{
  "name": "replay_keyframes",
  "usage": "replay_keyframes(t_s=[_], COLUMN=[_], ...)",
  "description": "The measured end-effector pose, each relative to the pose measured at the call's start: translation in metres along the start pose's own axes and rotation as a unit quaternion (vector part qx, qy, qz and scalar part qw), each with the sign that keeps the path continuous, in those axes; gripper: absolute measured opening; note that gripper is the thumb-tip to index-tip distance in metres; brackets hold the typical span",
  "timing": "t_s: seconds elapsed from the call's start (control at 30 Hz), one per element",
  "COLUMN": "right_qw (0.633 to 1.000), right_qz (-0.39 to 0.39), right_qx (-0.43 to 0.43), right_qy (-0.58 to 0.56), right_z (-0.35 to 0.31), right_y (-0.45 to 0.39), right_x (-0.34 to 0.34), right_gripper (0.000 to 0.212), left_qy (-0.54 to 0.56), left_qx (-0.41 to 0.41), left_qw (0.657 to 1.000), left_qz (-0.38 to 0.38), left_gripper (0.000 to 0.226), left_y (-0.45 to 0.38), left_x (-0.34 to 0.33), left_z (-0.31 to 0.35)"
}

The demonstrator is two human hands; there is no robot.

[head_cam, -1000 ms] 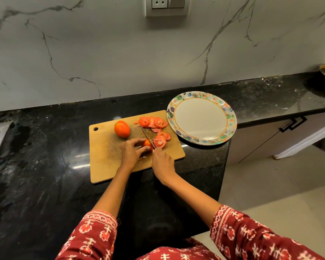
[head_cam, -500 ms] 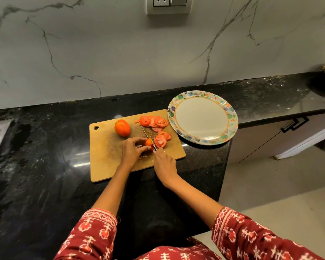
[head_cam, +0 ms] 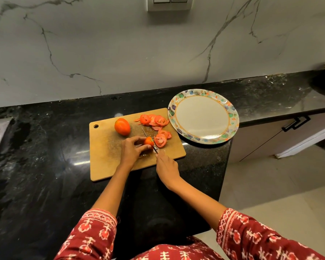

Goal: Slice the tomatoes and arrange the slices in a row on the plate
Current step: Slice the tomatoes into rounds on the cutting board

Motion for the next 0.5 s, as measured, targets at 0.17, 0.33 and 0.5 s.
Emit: replay_keyframes(t_s=[0.17,0.33,0.5], right_qw=[1.0,1.0,0.999], right_qz=[-0.001,-0.002,-0.002], right_qx=[-0.008,0.02,0.01], right_qy=[-0.005,0.017,0.032], right_z=[-0.0042,-0.0039,-0.0009], right_y=[-0.0061,-0.0032,0.0006], right_x=[0.0008,-0.0004,-0.0006], right_gripper=[0.024,0.026,0.026], left_qy=[-0.008,-0.01,-0.001], left_qx=[0.003,0.009,0.008], left_qw=[1.0,1.0,1.0], left_qz=[0.003,-0.011,-0.006], left_gripper=[0.036,0.035,0.034], left_y=[-0.0002,-0.0036,-0.0011], left_x=[-0.002,-0.0002,0.0], left_z=[-0.0037,-0.0041,-0.0013])
Point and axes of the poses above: each hand's wrist, its own y-axis away from the middle knuckle, its own x-axis out of the back of the hand, z = x × y, the point moved 8 cm from there along -y, towards the middle knuckle, and after that the axes turned 2 degrees about -z, right-handed, at the moved point
